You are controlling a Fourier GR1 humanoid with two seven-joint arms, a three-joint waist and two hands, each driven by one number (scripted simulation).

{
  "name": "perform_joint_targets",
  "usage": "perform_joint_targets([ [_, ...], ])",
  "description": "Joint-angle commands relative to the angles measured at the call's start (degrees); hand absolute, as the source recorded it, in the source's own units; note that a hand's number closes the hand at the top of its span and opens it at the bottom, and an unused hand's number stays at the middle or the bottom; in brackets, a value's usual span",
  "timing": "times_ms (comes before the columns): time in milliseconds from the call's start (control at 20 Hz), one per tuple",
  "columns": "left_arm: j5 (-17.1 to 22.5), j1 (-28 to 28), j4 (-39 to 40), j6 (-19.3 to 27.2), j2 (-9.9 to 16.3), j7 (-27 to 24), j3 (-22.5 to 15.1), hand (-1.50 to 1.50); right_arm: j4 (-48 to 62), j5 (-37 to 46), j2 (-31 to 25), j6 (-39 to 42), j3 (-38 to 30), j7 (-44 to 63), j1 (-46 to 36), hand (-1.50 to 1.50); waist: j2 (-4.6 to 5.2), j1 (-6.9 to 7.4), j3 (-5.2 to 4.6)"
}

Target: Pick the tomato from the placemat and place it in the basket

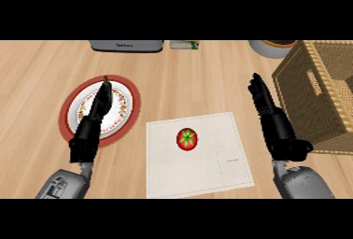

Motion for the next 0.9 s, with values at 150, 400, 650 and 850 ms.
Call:
perform_joint_targets([
  [150,2.36,-0.28,-5.64,-1.0,5.74,9.35,7.18,0.0,5.22,4.7,-3.31,-0.03,-3.46,7.92,-8.7,1.5,1.37,-0.78,0.6],
  [400,7.18,-4.12,-1.79,-5.93,8.38,14.81,10.39,0.0,10.12,8.28,8.18,-2.61,2.72,-8.09,-13.94,1.5,1.84,0.29,0.66],
  [650,5.61,-1.29,-2.18,-4.39,6.68,13.15,9.08,0.0,15.78,27.33,13.09,-26.43,6.15,6.68,-15.34,-1.5,1.1,-1.2,0.39],
  [850,6.52,-0.43,-2.45,-5.43,7.56,13.48,10.25,0.0,18.47,38.47,11.1,-31.13,5.44,22.42,-19.83,-1.5,0.77,-1.92,0.33],
])
